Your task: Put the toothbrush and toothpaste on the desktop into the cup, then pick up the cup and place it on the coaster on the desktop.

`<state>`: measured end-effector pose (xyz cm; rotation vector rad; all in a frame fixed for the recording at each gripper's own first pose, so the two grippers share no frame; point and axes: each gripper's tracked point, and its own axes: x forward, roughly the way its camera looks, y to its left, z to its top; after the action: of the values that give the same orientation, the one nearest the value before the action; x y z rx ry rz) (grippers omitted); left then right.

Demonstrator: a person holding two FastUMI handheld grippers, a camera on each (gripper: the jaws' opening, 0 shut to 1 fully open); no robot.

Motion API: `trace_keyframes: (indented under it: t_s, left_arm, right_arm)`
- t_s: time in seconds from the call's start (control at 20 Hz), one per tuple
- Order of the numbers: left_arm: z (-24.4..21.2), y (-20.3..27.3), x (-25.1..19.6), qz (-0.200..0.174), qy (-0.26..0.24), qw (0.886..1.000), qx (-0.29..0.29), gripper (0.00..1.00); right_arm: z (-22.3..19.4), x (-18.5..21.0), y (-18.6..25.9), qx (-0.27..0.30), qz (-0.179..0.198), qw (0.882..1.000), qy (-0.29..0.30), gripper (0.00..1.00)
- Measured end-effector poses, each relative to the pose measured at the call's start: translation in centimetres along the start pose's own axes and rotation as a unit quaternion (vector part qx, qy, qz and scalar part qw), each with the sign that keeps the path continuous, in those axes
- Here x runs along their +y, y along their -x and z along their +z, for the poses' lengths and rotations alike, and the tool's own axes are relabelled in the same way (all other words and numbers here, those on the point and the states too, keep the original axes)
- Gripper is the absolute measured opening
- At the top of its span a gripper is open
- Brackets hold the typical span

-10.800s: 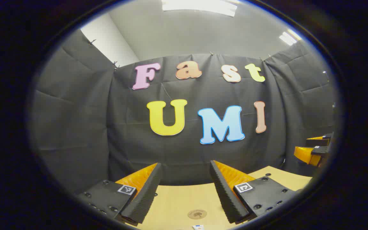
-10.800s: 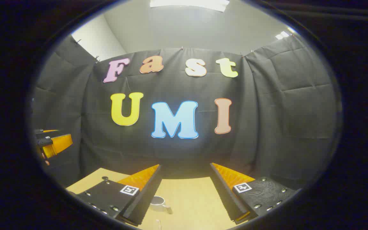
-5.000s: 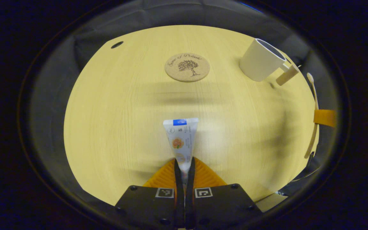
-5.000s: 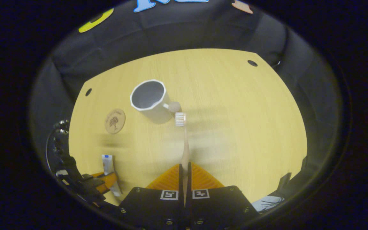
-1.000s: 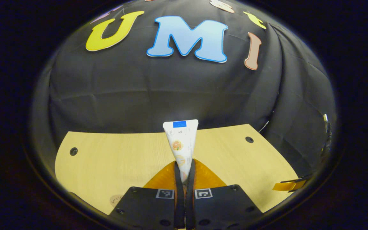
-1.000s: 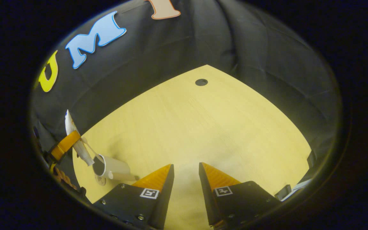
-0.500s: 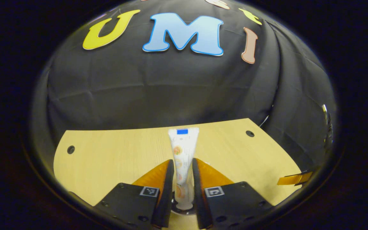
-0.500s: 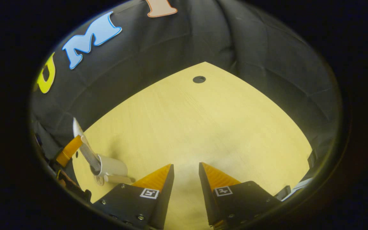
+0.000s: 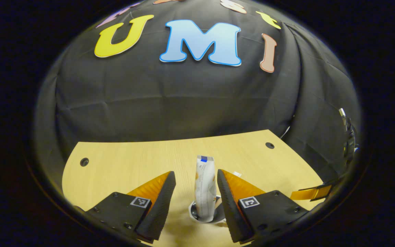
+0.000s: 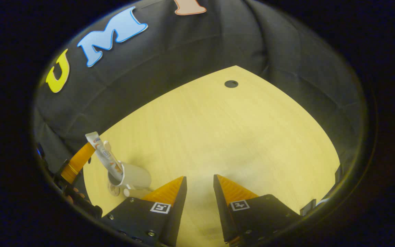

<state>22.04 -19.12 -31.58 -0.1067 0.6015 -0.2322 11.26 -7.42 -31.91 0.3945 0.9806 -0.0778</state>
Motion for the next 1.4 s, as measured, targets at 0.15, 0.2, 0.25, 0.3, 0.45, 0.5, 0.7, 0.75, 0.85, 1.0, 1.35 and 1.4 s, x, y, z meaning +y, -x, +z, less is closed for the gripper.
trace_keyframes:
  t_s: [0.15, 0.2, 0.25, 0.3, 0.45, 0.5, 0.7, 0.75, 0.85, 1.0, 1.35, 1.4]
  left_arm:
    - [0.2, 1.8, 2.3, 0.014, 0.007, 1.000, -0.007, 0.79]
    - [0.0, 2.4, 3.2, 0.020, 0.009, 1.000, -0.007, 0.79]
    - [-0.2, 3.0, 4.1, 0.027, 0.010, 1.000, -0.007, 0.79]
    - [-0.4, 3.7, 5.2, 0.036, 0.011, 0.999, -0.006, 0.79]
    - [-1.5, 5.5, 8.5, 0.063, 0.018, 0.998, 0.001, 0.79]
    - [-1.9, 6.1, 9.4, 0.071, 0.022, 0.997, 0.003, 0.79]
    - [-3.8, 8.7, 13.3, 0.103, 0.035, 0.994, 0.013, 0.79]
    - [-4.3, 9.3, 14.1, 0.111, 0.037, 0.993, 0.016, 0.79]
    - [-5.1, 10.6, 15.7, 0.126, 0.041, 0.991, 0.022, 0.79]
    - [-6.3, 12.0, 17.2, 0.144, 0.050, 0.988, 0.027, 0.79]
    - [-8.1, 14.2, 19.2, 0.173, 0.070, 0.982, 0.032, 0.79]
    - [-8.4, 14.4, 19.3, 0.176, 0.071, 0.981, 0.036, 0.79]
  right_arm:
    - [-0.3, 3.2, -0.2, 0.002, 0.020, 0.999, 0.040, 0.48]
    - [-0.5, 4.3, -0.4, 0.005, 0.029, 0.998, 0.053, 0.48]
    - [-0.8, 5.6, -0.5, 0.010, 0.038, 0.997, 0.067, 0.48]
    - [-1.1, 6.7, -0.6, 0.015, 0.046, 0.996, 0.079, 0.48]
    - [-2.5, 9.7, -0.8, 0.033, 0.070, 0.990, 0.119, 0.48]
    - [-3.0, 10.6, -0.9, 0.040, 0.077, 0.987, 0.132, 0.43]
    - [-4.7, 13.3, -1.7, 0.064, 0.093, 0.976, 0.187, 0.48]
    - [-5.3, 13.9, -1.9, 0.071, 0.095, 0.973, 0.200, 0.54]
    - [-5.9, 14.4, -2.5, 0.082, 0.094, 0.967, 0.223, 0.48]
    - [-6.9, 14.7, -3.2, 0.098, 0.090, 0.960, 0.247, 0.48]
    - [-8.0, 14.3, -5.3, 0.129, 0.079, 0.946, 0.285, 0.48]
    - [-8.2, 14.2, -5.7, 0.134, 0.078, 0.944, 0.292, 0.48]
